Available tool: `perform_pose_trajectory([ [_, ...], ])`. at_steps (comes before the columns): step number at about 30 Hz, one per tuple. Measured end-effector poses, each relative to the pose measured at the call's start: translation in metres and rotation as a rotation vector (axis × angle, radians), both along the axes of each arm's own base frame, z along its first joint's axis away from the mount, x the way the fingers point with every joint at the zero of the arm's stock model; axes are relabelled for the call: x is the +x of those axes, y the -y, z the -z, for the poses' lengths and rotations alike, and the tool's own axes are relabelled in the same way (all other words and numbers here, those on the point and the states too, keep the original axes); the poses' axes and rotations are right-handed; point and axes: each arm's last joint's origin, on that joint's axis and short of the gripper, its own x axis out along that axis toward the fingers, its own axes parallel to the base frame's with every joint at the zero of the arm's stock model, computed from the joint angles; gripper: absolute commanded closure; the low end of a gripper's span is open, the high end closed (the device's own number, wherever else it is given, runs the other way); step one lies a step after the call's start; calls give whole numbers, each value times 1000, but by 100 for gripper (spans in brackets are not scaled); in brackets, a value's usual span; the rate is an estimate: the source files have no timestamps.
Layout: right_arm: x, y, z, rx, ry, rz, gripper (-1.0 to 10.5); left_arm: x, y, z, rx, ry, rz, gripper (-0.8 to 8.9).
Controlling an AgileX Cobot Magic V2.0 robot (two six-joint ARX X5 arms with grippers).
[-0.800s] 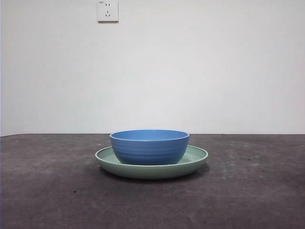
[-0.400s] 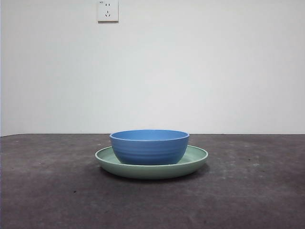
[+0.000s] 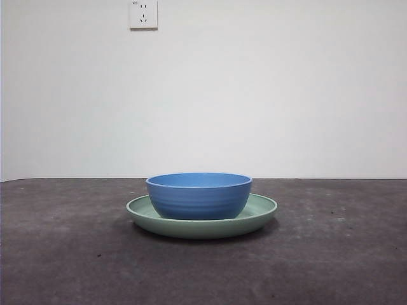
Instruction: Pick up the blue bowl, put it on the green plate, put it on desk
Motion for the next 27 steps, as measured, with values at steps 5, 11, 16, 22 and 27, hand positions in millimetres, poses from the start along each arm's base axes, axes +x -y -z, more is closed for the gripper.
perform_pose_trajectory([
  [5, 2, 13, 18, -8, 192, 213, 938, 0, 0, 0, 0, 0, 0, 804],
  [11, 7, 20, 63, -5, 317, 336, 938, 0, 0, 0, 0, 0, 0, 804],
  [16, 11, 22, 97, -6, 342, 359, 938, 0, 0, 0, 0, 0, 0, 804],
  [22, 14, 23, 127, -21, 304, 408, 938, 0, 0, 0, 0, 0, 0, 804],
  [27, 16, 23, 142, -28, 272, 407, 938, 0, 0, 0, 0, 0, 0, 804],
])
